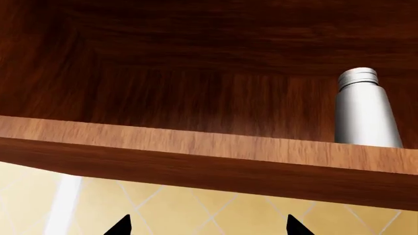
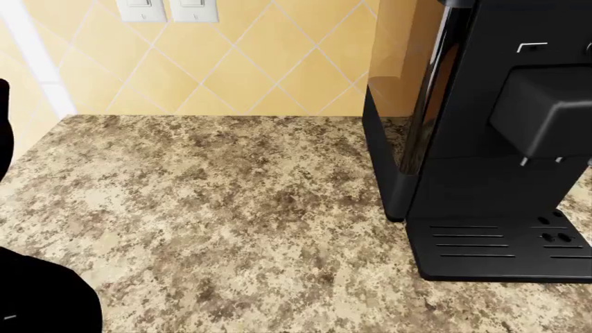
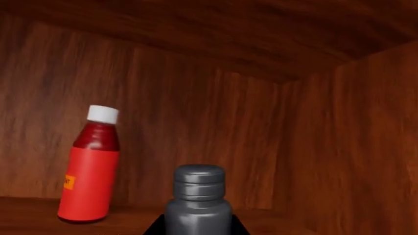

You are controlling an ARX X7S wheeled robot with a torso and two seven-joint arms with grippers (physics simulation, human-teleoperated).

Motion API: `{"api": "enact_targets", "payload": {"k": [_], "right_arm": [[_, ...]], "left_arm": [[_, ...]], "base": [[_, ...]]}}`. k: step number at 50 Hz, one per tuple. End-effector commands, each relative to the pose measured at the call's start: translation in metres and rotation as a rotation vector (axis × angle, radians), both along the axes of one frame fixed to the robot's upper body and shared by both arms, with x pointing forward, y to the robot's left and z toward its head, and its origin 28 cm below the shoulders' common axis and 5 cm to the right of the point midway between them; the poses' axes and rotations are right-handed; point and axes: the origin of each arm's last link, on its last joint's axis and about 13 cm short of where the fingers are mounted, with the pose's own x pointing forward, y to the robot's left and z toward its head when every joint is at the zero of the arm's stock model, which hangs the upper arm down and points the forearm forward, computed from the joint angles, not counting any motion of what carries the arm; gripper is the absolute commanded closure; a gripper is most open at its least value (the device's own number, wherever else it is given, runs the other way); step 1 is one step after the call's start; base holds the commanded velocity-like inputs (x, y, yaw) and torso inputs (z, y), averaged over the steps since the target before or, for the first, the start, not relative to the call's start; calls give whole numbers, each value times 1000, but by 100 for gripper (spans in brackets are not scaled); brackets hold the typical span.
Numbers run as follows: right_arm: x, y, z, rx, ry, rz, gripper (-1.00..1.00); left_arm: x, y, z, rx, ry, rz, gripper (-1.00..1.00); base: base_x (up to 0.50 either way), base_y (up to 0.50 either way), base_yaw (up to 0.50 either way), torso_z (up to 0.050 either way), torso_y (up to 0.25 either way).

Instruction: Pick and place the shaker into the drawer. Then close the cabinet.

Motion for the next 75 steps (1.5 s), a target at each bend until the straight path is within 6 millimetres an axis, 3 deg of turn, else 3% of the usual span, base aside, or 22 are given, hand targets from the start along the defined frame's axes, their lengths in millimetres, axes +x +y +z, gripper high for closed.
{"api": "enact_targets", "payload": {"k": [1,11,20,31,38,49,53,58,64,69,75], "right_arm": [[38,-22,-33,200,306,34,100],[-2,-14,3,181,113,50,100],[-73,5,54,72,-221,12,100],[-118,21,63,18,-392,78,100],[-133,19,49,26,-368,133,100],[-136,16,36,33,-345,160,100],[-136,16,35,34,-341,163,100],[-136,17,35,37,-341,167,100],[-138,15,34,42,-341,171,100],[-139,12,33,50,-339,174,100],[-136,9,30,60,-331,179,100]], "left_arm": [[-2,0,2,1,-5,-2,-100],[-5,0,5,2,-14,-1,-100],[-9,0,7,-2,-21,-4,-100],[-18,1,6,1,-35,-9,-100],[-38,1,0,10,-45,-19,-100],[-90,-9,17,24,-155,-110,-100],[-100,-12,22,15,-180,-134,-100],[-113,-16,39,-19,-231,-169,-100],[-133,-28,74,-15,-313,-205,-100],[-129,-41,110,9,-322,-231,-100],[-96,-54,142,37,-222,-249,-100]], "base": [[0,0,0,0,0],[3,-2,-1,0,0],[0,0,0,0,0],[0,0,0,0,0],[0,0,0,0,0],[0,0,0,0,0],[0,0,0,0,0],[0,0,0,0,0],[0,0,0,0,0],[0,0,0,0,0],[0,0,0,0,0]]}}
